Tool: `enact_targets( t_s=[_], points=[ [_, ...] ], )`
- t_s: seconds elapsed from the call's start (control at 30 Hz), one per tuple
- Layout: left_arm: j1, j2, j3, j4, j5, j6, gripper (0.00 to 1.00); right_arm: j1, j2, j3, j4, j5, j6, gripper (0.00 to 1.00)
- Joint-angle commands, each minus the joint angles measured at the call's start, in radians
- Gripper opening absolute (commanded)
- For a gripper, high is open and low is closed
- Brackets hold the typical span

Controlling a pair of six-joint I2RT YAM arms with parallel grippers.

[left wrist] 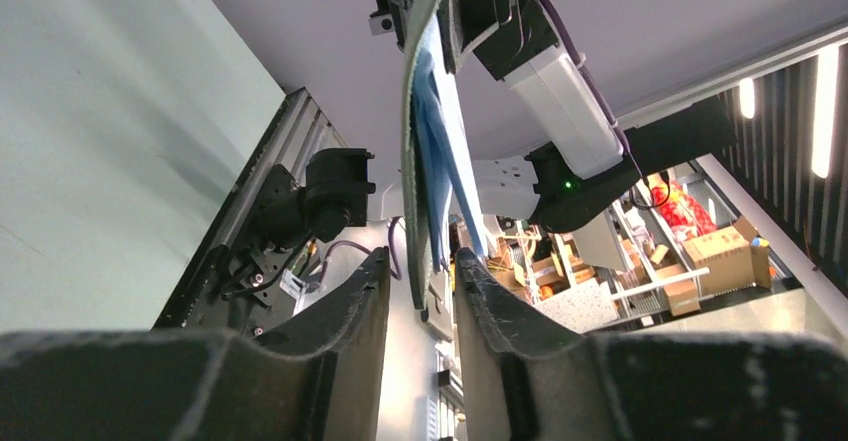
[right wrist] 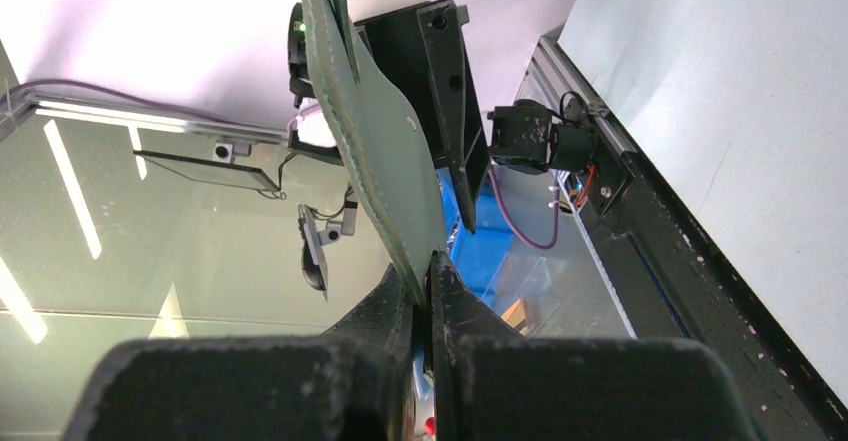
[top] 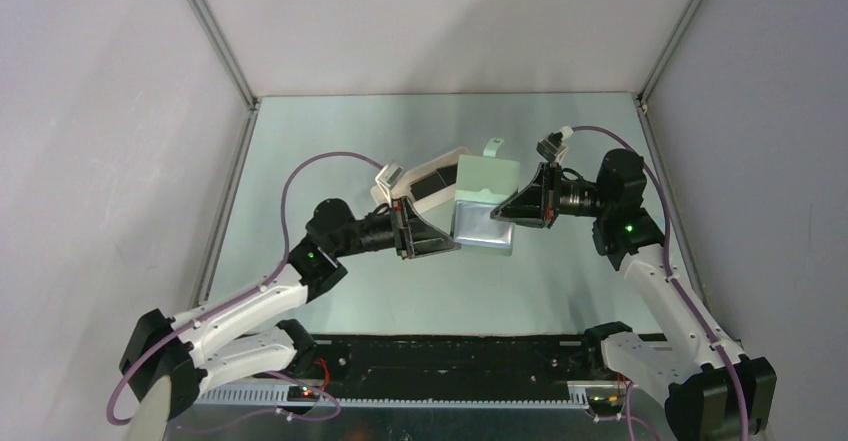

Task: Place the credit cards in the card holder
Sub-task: Open the card holder.

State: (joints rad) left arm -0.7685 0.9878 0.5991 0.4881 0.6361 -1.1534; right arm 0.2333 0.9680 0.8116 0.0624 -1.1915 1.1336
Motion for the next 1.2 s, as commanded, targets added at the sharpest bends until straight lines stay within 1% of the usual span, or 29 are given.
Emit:
enact_targets(
  t_s=[0.0,0.07,0.13,0.23,0.27,0.3,0.33,0.37,0.4,0.43,0.47,0.53,0.6,0.67,0.73,0.77,0.83,0.93,1.0,1.03,1.07,1.13,1.17],
  points=[
    [-0.028,0.019,0.057,0.077,0.018,-0.004,0.33,0.000,0.003,0.004,0.035,0.008,0.011,0.00],
    [-0.041,0.033,0.065,0.086,0.015,-0.003,0.32,0.006,0.004,0.004,0.024,0.009,0.006,0.00],
    [-0.042,0.051,0.068,0.097,0.006,-0.004,0.25,0.013,0.006,0.004,0.014,0.010,-0.006,0.00],
    [-0.043,0.063,0.070,0.109,-0.020,-0.005,0.18,0.031,0.006,0.004,-0.016,0.015,-0.033,0.00],
    [-0.043,0.067,0.070,0.115,-0.027,-0.006,0.12,0.039,0.005,0.004,-0.035,0.019,-0.052,0.00],
    [-0.043,0.069,0.071,0.118,-0.030,-0.006,0.09,0.041,0.004,0.004,-0.045,0.022,-0.060,0.03],
    [-0.043,0.074,0.071,0.122,-0.034,-0.006,0.02,0.045,0.001,0.004,-0.069,0.027,-0.077,0.08],
    [-0.043,0.075,0.070,0.125,-0.037,-0.009,0.01,0.046,-0.001,0.004,-0.090,0.029,-0.085,0.18],
    [-0.042,0.076,0.068,0.129,-0.041,-0.013,0.00,0.047,-0.006,0.004,-0.097,0.033,-0.103,0.25],
    [-0.042,0.077,0.067,0.131,-0.043,-0.014,0.00,0.045,-0.010,0.004,-0.107,0.035,-0.110,0.40],
    [-0.042,0.075,0.063,0.135,-0.049,-0.019,0.00,0.043,-0.018,0.004,-0.110,0.039,-0.127,0.47],
    [-0.042,0.059,0.050,0.139,-0.076,-0.032,0.00,0.036,-0.034,0.004,-0.131,0.049,-0.165,0.76],
    [-0.039,0.034,0.030,0.139,-0.125,-0.059,0.00,0.028,-0.052,0.004,-0.182,0.069,-0.233,0.96],
    [-0.030,0.016,-0.002,0.136,-0.183,-0.120,0.00,0.023,-0.067,0.005,-0.267,0.098,-0.320,0.99],
    [-0.021,0.011,-0.031,0.117,-0.227,-0.178,0.00,0.021,-0.074,0.005,-0.349,0.135,-0.397,0.99],
    [-0.020,0.011,-0.037,0.080,-0.251,-0.193,0.00,0.021,-0.074,0.006,-0.407,0.162,-0.439,0.99],
    [-0.020,0.011,-0.068,0.015,-0.298,-0.264,0.00,0.022,-0.072,0.006,-0.456,0.211,-0.488,0.99],
    [-0.019,0.006,-0.111,-0.032,-0.353,-0.341,0.00,0.032,-0.065,0.008,-0.531,0.281,-0.554,0.99],
    [-0.019,0.008,-0.118,-0.144,-0.379,-0.352,0.00,0.059,-0.057,0.026,-0.584,0.346,-0.601,0.99],
    [-0.019,0.009,-0.108,-0.184,-0.386,-0.347,0.00,0.071,-0.055,0.035,-0.604,0.405,-0.617,0.99],
    [-0.019,0.012,-0.104,-0.242,-0.391,-0.342,0.00,0.102,-0.048,0.057,-0.644,0.467,-0.652,0.99],
    [-0.019,0.017,-0.100,-0.285,-0.384,-0.338,0.00,0.153,-0.042,0.086,-0.684,0.547,-0.691,0.95],
    [-0.020,0.019,-0.098,-0.293,-0.383,-0.340,0.00,0.185,-0.039,0.094,-0.692,0.570,-0.700,0.89]
  ],
)
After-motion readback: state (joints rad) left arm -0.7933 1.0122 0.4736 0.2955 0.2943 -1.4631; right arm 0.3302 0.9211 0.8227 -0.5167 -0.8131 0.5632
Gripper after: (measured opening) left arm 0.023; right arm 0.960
